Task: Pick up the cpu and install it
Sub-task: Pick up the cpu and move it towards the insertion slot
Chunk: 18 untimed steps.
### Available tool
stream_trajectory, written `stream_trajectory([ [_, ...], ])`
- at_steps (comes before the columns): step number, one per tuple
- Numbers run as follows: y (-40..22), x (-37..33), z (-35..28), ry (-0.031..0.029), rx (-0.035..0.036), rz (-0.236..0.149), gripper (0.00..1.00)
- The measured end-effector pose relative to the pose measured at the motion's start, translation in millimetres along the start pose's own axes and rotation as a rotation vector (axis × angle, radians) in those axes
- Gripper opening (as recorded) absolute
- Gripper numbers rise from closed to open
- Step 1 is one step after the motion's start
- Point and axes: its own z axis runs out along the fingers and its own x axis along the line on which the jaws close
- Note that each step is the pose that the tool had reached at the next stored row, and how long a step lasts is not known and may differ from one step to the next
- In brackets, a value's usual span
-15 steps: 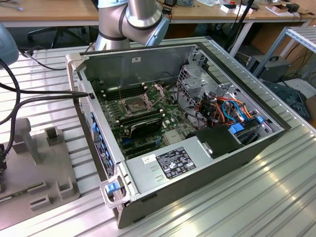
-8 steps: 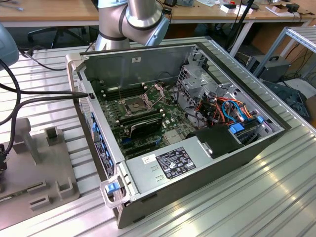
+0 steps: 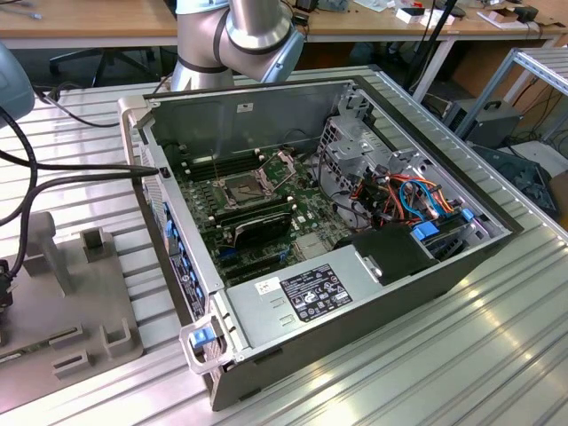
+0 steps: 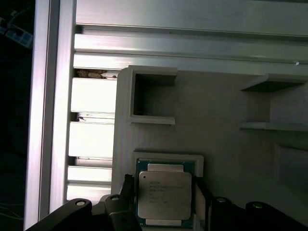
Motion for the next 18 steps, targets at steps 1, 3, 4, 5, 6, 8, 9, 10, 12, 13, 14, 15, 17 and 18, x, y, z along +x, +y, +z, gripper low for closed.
stream_trajectory([
  [1,0.0,0.0,0.0,0.0000,0.0000,0.000,0.58],
  [3,0.0,0.0,0.0,0.0001,0.0001,0.000,0.55],
  [4,0.0,0.0,0.0,0.0000,0.0000,0.000,0.55],
  [5,0.0,0.0,0.1,0.0000,0.0000,0.000,0.55],
  [6,0.0,0.0,0.1,0.0000,0.0000,0.000,0.55],
  [8,0.0,0.0,0.1,0.0000,0.0000,0.000,0.55],
  [9,0.0,0.0,0.1,0.0000,0.0000,0.000,0.55],
  [10,0.0,0.0,0.2,0.0000,0.0000,0.000,0.55],
  [12,0.0,0.0,0.2,0.0000,0.0000,0.000,0.55],
  [13,0.0,0.0,0.1,-0.0002,-0.0001,0.000,0.55],
  [14,0.1,-0.1,-0.2,-0.0004,-0.0003,0.000,0.55],
  [15,0.1,-0.1,-1.0,-0.0005,-0.0003,0.000,0.55],
  [17,0.2,0.0,-3.4,-0.0002,-0.0001,0.000,0.55],
  [18,0.2,0.0,-4.6,-0.0002,-0.0001,0.000,0.55],
])
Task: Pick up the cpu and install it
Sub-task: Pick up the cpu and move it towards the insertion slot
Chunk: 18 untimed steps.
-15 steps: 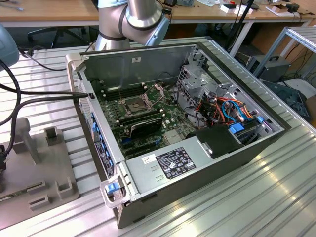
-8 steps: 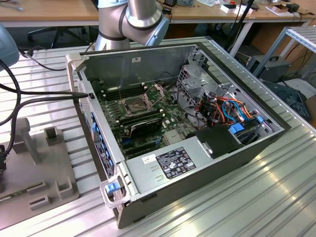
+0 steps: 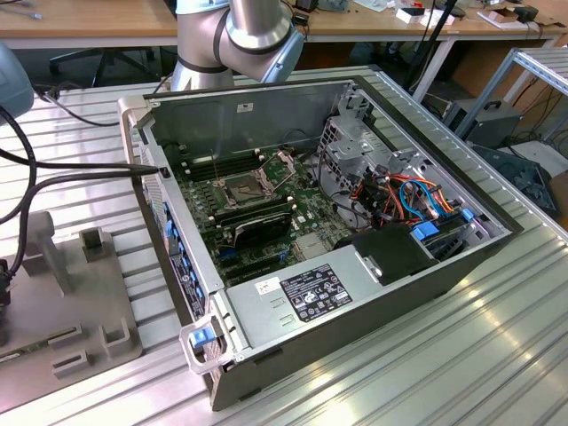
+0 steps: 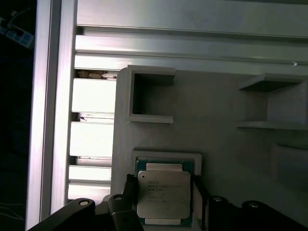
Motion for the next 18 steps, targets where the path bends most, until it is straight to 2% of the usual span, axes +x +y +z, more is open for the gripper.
stream_trajectory([
  [8,0.5,0.0,-13.2,0.0001,0.0001,0.000,0.55],
  [18,1.4,0.1,-35.0,0.0001,0.0001,0.000,0.55],
])
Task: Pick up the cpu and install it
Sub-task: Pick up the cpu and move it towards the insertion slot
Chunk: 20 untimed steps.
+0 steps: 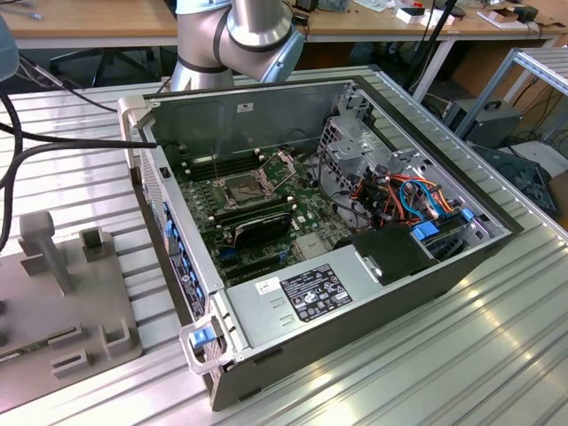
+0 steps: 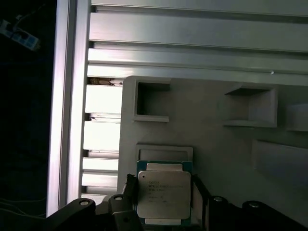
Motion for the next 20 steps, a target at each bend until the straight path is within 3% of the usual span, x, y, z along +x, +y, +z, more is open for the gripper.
stream_trajectory([
  [12,1.0,0.0,-24.5,0.0000,0.0000,0.000,0.55],
  [20,1.5,0.1,-36.5,0.0001,0.0000,0.000,0.55],
])
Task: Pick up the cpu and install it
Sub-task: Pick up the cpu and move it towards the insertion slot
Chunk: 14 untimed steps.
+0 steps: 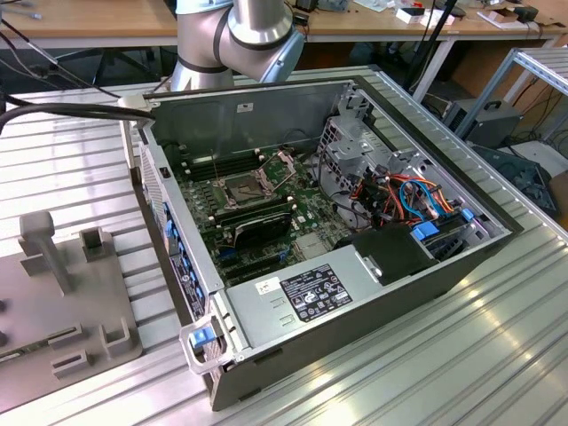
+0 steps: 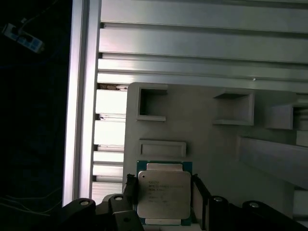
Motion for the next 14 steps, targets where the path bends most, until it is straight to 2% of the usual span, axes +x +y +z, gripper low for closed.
stream_trajectory([
  [6,0.3,0.0,-7.7,0.0000,0.0000,0.000,0.55],
  [14,0.4,0.0,-9.9,0.0000,0.0000,0.000,0.55],
])
